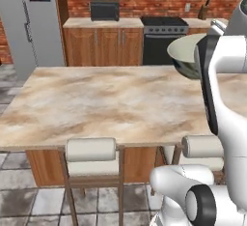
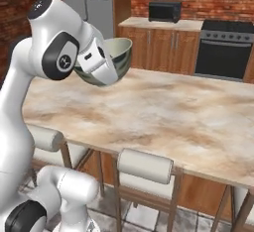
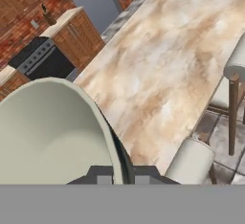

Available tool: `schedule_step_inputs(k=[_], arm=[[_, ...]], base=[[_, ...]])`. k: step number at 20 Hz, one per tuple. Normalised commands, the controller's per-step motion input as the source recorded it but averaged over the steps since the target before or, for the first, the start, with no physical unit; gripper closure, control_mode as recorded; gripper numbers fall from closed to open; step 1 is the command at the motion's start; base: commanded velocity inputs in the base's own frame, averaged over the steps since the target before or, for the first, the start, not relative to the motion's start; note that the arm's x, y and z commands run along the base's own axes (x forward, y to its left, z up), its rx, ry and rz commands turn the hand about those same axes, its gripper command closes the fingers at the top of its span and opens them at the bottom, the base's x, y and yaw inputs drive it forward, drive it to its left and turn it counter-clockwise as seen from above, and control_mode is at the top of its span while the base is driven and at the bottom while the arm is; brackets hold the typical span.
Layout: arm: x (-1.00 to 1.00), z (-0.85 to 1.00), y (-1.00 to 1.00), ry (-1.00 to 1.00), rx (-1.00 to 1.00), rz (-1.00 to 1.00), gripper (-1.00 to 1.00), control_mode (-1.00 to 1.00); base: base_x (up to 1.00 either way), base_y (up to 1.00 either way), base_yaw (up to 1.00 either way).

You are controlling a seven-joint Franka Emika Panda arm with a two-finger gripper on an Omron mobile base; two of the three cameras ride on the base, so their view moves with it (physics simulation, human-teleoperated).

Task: Pick up the bowls from the cabinet and place each bowl in front of a stool on the dining counter.

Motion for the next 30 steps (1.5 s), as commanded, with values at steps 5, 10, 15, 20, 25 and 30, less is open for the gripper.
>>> schedule_step_inputs(k=[5,10,15,20,25,30], arm=[[0.00,0.00,0.00,0.00,0.00,0.00,1.00,1.00],[0.00,0.00,0.00,0.00,0.00,0.00,1.00,1.00],[0.00,0.00,0.00,0.00,0.00,0.00,1.00,1.00],[0.00,0.00,0.00,0.00,0.00,0.00,1.00,1.00],[0.00,0.00,0.00,0.00,0.00,0.00,1.00,1.00],[0.00,0.00,0.00,0.00,0.00,0.00,1.00,1.00]], base=[[0.06,-0.84,0.15],[0.07,-0.78,0.05],[0.59,-0.39,0.00],[0.88,0.05,-0.10],[0.90,0.20,-0.17],[0.79,0.12,-0.18]])
